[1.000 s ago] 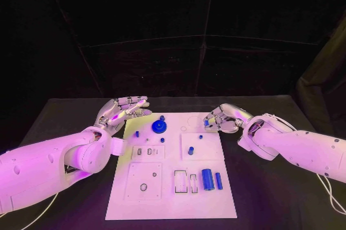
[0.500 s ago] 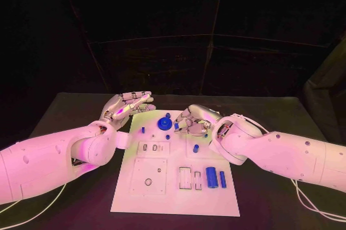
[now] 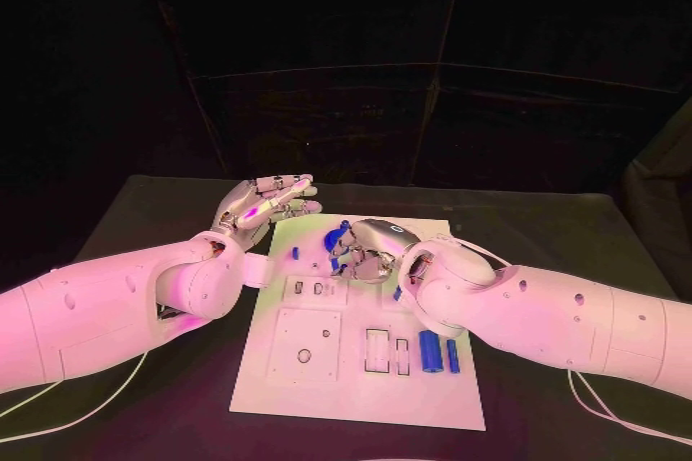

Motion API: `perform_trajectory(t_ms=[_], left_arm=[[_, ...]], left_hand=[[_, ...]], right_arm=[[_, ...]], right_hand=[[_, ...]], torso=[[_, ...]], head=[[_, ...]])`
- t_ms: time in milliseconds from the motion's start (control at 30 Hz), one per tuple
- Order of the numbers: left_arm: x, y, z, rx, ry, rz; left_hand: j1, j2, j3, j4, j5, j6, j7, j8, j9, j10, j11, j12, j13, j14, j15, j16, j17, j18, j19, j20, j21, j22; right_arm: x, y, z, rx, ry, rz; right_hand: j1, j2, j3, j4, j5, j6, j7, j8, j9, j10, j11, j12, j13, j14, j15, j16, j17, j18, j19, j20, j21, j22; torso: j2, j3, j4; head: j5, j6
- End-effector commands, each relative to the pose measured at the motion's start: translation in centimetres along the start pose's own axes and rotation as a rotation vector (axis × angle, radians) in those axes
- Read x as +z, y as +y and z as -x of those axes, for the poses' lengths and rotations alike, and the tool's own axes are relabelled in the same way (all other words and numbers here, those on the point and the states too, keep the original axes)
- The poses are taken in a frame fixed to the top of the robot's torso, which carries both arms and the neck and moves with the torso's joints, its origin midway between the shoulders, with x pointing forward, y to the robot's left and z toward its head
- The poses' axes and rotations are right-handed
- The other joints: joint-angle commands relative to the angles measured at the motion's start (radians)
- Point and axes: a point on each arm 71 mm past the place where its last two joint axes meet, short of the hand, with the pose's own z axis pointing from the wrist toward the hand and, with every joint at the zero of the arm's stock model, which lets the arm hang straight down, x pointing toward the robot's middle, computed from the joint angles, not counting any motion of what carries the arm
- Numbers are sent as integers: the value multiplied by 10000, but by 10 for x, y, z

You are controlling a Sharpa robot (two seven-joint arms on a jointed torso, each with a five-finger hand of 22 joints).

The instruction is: Assemble the parts on the task board

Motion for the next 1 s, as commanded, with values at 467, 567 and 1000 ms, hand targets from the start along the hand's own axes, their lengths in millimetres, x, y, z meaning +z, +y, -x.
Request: perform_trajectory(t_ms=[467, 567, 1000], left_arm=[[2, -1, -3, -177, 116, 2], [2, 0, -3, -180, 121, 7], [2, 0, -3, -185, 132, 29]], left_hand=[[-52, 23, 14, -50, 38, -34, 360, -39, 1, -41, -33, -58, -5, 86, 13, -37, 16, 60, 82, 5, -45, -15], [-52, 23, 14, -50, 38, -34, 360, -39, 1, -41, -33, -58, -5, 86, 13, -37, 16, 60, 82, 5, -45, -15], [-52, 23, 14, -50, 38, -34, 360, -39, 1, -41, -33, -58, -5, 86, 13, -37, 16, 60, 82, 5, -45, -15]], right_arm=[[6, 12, -22, -966, 742, 263], [7, 13, -24, -987, 830, 278], [6, 10, -28, -1179, 1196, 170]], right_hand=[[-169, -80, 155, 16, 79, 42, -24, 25, 104, -75, -2, -48, -7, 716, 16, -39, 1048, -137, -59, -15, -76, -22], [-188, -91, 166, 16, 81, 42, -22, 22, 104, -74, -1, -48, -5, 716, 17, -40, 1047, -139, -55, -14, -73, -13], [-340, -212, 253, 5, 72, -13, 5, -40, 86, -91, 20, -93, -32, 717, 31, -43, 1049, -134, -67, -3, -94, -48]], torso=[[12, 24, -3], [12, 20, 0], [10, 22, -14]], head=[[128, -108], [136, -121], [155, -146]])
